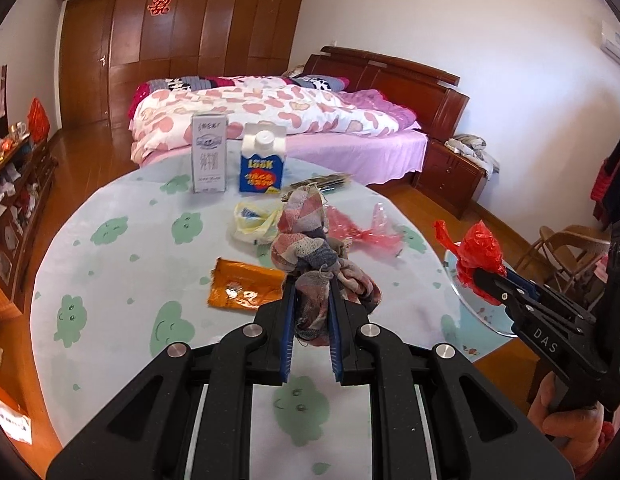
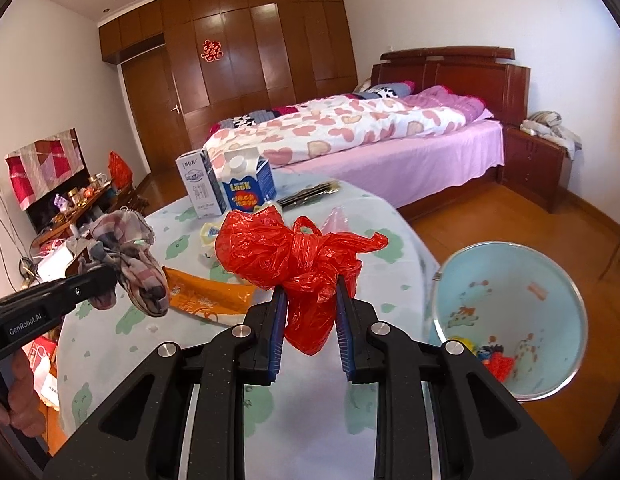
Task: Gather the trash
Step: 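Lift the checked cloth and red bag over the wastebasket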
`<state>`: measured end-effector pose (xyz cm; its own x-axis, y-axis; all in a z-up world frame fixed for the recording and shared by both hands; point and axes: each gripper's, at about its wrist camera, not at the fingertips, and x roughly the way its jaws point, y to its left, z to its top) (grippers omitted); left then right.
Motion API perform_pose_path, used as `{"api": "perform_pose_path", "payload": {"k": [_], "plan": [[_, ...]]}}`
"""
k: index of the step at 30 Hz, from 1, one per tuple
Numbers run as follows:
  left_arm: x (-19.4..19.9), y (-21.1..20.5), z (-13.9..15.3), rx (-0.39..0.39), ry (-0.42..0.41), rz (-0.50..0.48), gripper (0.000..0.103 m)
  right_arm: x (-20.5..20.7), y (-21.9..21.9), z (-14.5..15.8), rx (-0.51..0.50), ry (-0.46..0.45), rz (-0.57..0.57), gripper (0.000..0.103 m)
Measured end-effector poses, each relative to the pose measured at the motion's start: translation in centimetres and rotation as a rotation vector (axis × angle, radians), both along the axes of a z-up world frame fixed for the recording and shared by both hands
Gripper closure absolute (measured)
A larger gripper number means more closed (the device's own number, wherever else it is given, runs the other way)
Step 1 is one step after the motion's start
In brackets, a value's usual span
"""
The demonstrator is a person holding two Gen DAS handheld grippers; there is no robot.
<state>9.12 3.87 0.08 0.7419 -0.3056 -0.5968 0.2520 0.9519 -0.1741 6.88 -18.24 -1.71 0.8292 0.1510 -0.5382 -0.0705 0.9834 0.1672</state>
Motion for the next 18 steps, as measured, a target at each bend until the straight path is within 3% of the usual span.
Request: {"api": "perform_pose_path", "payload": {"k": [18], "plan": [[-1.8, -6.8, 2.8, 0.088, -0.074, -0.079, 0.089, -3.8, -4.4, 1.9, -0.009, -0.067, -0.085, 0.079]]}}
